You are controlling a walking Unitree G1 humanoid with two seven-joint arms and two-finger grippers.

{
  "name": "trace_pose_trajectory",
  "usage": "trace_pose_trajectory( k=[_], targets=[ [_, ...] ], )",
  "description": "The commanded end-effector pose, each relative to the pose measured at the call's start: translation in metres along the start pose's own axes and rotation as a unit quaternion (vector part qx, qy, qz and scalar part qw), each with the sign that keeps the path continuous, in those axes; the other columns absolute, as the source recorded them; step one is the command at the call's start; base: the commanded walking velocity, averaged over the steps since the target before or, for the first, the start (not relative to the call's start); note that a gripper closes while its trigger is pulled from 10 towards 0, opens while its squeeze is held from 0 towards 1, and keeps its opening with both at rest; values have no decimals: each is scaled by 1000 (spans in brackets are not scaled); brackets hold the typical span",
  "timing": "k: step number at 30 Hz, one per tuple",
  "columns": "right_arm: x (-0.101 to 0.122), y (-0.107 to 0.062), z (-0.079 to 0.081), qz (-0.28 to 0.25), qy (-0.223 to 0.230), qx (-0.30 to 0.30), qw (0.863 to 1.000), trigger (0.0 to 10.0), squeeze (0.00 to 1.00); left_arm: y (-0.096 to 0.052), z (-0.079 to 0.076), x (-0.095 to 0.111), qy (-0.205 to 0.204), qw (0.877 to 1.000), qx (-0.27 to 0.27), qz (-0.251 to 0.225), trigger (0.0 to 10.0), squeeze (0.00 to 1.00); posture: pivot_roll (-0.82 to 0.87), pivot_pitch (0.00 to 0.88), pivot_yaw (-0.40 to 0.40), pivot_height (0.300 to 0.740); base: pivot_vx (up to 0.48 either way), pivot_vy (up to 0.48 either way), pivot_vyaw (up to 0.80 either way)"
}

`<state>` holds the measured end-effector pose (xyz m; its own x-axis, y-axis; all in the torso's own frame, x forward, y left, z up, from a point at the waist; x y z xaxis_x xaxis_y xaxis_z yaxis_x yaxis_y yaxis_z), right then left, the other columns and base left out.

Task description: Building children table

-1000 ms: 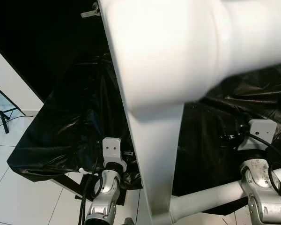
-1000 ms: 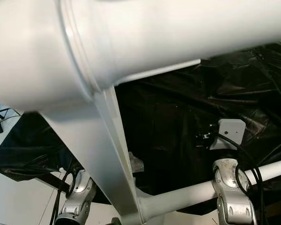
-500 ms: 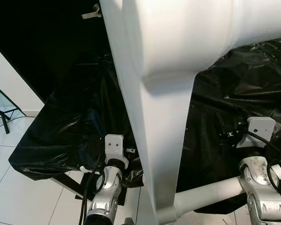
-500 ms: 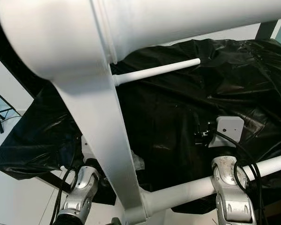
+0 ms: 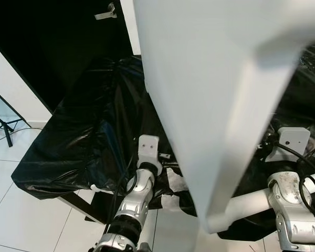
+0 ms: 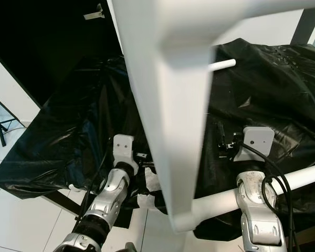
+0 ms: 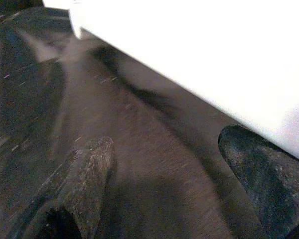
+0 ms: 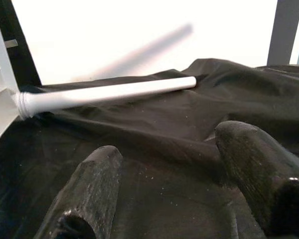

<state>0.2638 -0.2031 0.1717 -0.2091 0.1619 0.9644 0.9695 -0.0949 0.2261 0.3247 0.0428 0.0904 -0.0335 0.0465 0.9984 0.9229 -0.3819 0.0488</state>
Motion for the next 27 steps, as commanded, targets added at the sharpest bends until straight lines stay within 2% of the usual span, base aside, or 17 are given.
trace_pose_trajectory(
  k=[1, 2, 3, 8, 9, 13, 15, 16, 19, 20, 23, 24, 26, 27],
  targets=[
    [-3, -2, 1, 7, 1, -4, 1000, 10000, 0, 10, -7, 27, 28, 998, -25, -58, 10000, 0, 53, 0, 105, 740, 0, 0, 0],
    [-3, -2, 1, 8, 1, -5, 1000, 10000, 0, 9, -8, 23, 32, 998, -31, -54, 10000, 0, 52, 0, 106, 740, 0, 0, 0],
    [-3, -3, 1, 8, 2, -6, 1000, 10000, 0, 7, -9, 18, 36, 998, -36, -46, 10000, 1000, 52, 0, 107, 740, 0, 0, 0],
    [-4, -3, 3, 9, 4, -5, 1000, 10000, 0, 4, -5, 4, 34, 999, -29, -14, 10000, 1000, 58, 0, 105, 740, 0, 0, 0],
    [-3, -2, 4, 8, 5, -5, 1000, 10000, 0, 3, 3, 3, 22, 1000, -6, -12, 10000, 0, 61, 0, 103, 740, 0, 0, 0],
    [-3, -2, 5, 8, 6, -4, 1000, 10000, 0, 2, 9, 2, 14, 1000, 10, -12, 10000, 0, 61, 0, 103, 740, 0, 0, 0],
    [-3, 0, 5, 7, 7, -4, 1000, 10000, 0, 0, 25, 10, -41, 997, 41, -47, 10000, 0, 69, 0, 101, 740, 0, 0, 0],
    [-3, 0, 5, 7, 7, -4, 1000, 10000, 0, 0, 25, 10, -41, 997, 41, -47, 10000, 0, 69, 0, 101, 740, 0, 0, 0],
    [-3, 1, 6, 6, 9, -4, 1000, 10000, 0, -4, 34, 24, -75, 992, 35, -98, 10000, 0, 69, 0, 99, 740, 0, 0, 0],
    [-3, 2, 7, 6, 9, -4, 1000, 10000, 0, -5, 35, 35, -63, 990, 28, -125, 10000, 0, 70, 0, 100, 740, 0, 0, 0],
    [-3, 2, 7, 6, 9, -3, 1000, 10000, 0, -6, 35, 42, -53, 988, 24, -144, 10000, 0, 70, 0, 100, 740, 0, 0, 0],
    [-3, 2, 7, 6, 10, -4, 1000, 10000, 0, -5, 28, 52, 14, 986, 3, -166, 10000, 0, 75, 0, 98, 740, 0, 0, 0],
    [-4, 2, 7, 7, 11, -5, 1000, 10000, 0, -4, 15, 61, 109, 976, -31, -188, 10000, 0, 77, 0, 99, 740, 0, 0, 0],
    [-4, 2, 7, 7, 11, -5, 1000, 10000, 0, -4, 15, 61, 109, 976, -31, -188, 10000, 0, 77, 0, 99, 740, 0, 0, 0]
  ],
)
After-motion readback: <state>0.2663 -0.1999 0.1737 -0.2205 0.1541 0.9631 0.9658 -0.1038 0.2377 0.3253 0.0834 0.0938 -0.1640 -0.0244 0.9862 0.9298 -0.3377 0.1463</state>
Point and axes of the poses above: a point about 5 cm out from each wrist's last joint towards the gripper, its own y axis pointing out of the wrist towards the gripper, its own x axis along the axis of the wrist's last joint, z = x × y, the point moved 2 cm from there along y, pointing out of the wrist towards the gripper, and after that the axes turned 4 degrees about y, right-handed, at the moved point
